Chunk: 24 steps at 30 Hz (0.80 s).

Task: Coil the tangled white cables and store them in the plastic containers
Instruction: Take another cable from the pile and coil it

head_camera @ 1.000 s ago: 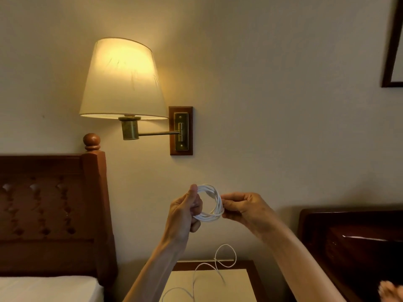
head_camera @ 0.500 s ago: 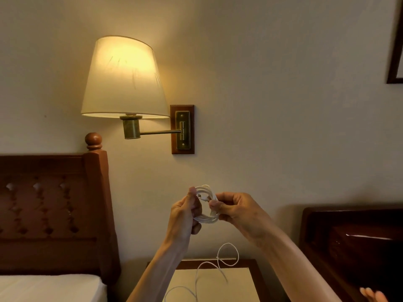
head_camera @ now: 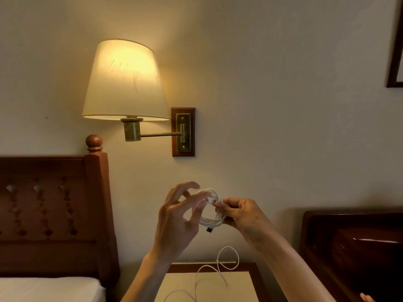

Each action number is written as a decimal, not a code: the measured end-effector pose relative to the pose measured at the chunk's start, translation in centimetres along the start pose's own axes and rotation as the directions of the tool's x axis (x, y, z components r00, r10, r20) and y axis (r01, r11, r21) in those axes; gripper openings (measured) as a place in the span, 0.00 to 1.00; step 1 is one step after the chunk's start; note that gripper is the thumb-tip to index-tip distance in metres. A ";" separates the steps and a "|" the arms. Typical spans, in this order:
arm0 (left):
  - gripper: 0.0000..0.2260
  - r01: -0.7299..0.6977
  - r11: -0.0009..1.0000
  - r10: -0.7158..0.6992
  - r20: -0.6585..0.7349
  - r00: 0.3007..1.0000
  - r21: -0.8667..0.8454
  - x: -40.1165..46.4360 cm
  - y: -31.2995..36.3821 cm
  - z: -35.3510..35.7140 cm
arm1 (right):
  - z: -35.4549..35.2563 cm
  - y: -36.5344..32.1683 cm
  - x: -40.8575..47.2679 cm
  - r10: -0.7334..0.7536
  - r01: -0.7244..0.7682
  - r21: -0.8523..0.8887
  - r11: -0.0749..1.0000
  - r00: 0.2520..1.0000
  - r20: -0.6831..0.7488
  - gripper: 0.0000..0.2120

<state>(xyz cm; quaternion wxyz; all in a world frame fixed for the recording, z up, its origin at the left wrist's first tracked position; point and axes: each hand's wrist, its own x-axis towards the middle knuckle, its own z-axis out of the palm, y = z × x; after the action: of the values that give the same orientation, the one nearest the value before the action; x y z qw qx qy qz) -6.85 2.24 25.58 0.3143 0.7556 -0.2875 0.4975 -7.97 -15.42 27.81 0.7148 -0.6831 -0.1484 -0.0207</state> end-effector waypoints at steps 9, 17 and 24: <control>0.10 -0.108 0.994 0.104 0.097 0.990 0.035 0.0 -0.5 -0.7 | 0.1 0.1 -0.2 -0.074 0.077 -0.220 0.972 0.997 0.025 0.07; 0.14 0.209 0.954 -0.195 0.083 0.977 -0.215 -3.8 -1.1 -1.0 | 0.5 3.2 -1.0 -0.084 0.100 -0.464 0.880 0.995 0.055 0.07; 0.01 0.753 0.654 -0.752 0.166 0.638 0.067 -17.9 -5.9 -3.6 | 3.3 12.3 -3.5 0.143 -0.057 -0.502 0.863 0.980 0.135 0.08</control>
<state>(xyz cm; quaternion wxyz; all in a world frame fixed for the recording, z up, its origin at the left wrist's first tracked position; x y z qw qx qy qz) -10.55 10.95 8.86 0.4688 0.8467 0.0237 0.2506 -9.03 -11.94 15.14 0.5009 -0.8495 -0.1618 0.0366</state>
